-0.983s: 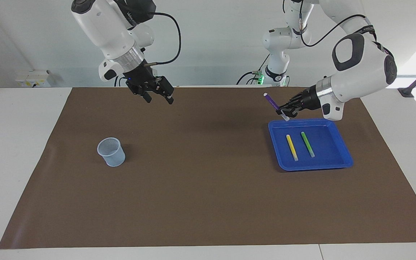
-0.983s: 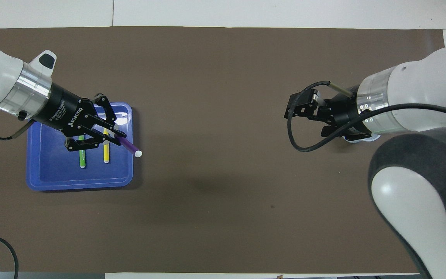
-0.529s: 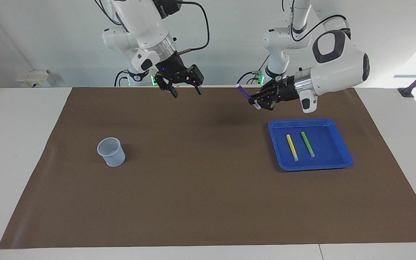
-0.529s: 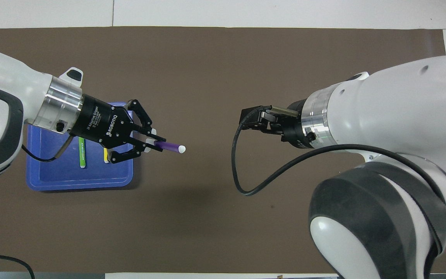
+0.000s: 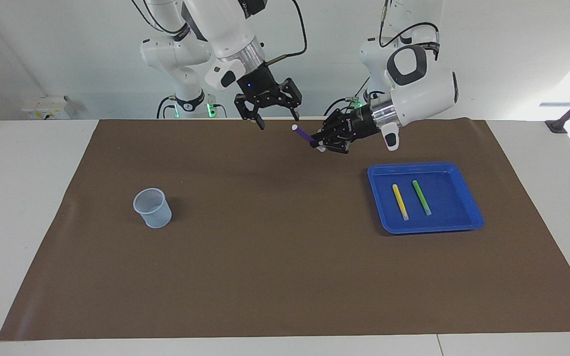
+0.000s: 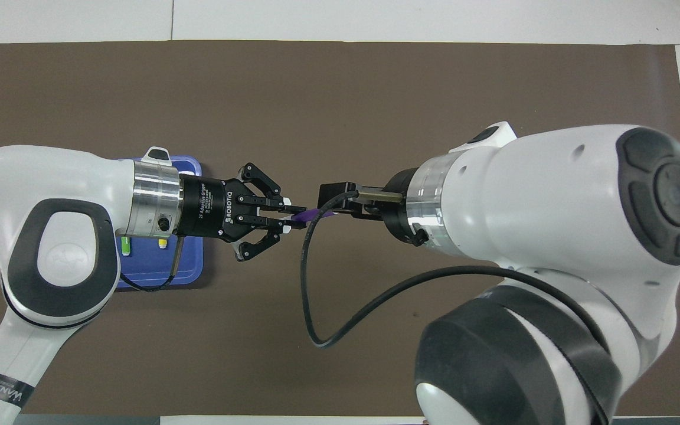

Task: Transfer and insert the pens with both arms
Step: 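Grasp the purple pen with the right gripper and open the left gripper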

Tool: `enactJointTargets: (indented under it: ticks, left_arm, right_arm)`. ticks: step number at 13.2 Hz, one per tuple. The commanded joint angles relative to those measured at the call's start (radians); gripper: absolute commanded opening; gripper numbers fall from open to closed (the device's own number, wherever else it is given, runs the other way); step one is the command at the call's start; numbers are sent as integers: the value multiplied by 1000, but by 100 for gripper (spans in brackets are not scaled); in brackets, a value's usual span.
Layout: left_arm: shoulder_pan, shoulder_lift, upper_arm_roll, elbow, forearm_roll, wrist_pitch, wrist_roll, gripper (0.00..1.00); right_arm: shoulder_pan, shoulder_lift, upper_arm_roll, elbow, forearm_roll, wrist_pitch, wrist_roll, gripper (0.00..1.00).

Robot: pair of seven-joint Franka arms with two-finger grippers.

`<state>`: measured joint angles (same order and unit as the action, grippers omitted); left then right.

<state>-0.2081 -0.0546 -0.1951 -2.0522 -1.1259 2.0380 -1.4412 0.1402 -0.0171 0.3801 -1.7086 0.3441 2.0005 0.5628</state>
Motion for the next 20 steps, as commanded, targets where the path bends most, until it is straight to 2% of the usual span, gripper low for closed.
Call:
enactJointTargets:
  ticks: [1, 5, 12, 14, 15, 16, 18, 19, 20]
  left_arm:
    - [-40, -51, 14, -69, -87, 79, -24, 0]
    - [-39, -53, 14, -69, -143, 77, -24, 0]
    - [-34, -56, 14, -72, -166, 77, -24, 0]
    - [-36, -56, 14, -72, -166, 77, -24, 0]
    - [-36, -56, 14, -72, -167, 79, -22, 0]
    - [-36, -54, 14, -72, -167, 79, -24, 0]
    - [-36, -56, 14, -72, -167, 79, -22, 0]
    - [-36, -56, 14, -72, -169, 79, -22, 0]
    - [-36, -54, 14, -72, -170, 79, -22, 0]
  right_arm:
    - [-4, -4, 28, -11, 6, 37, -26, 100]
    - [-5, -3, 39, -17, 3, 72, -49, 100]
    - [-8, 23, 36, -25, 4, 149, -47, 99]
    - [-8, 25, 36, -23, 4, 153, -46, 94]
    - [-8, 26, 36, -22, 4, 153, -47, 86]
    - [-8, 26, 36, -23, 4, 153, -47, 68]
    - [-8, 26, 36, -23, 4, 153, -47, 5]
    - [-8, 26, 34, -23, 4, 155, -49, 0]
    - [-10, 26, 33, -23, 3, 165, -49, 0]
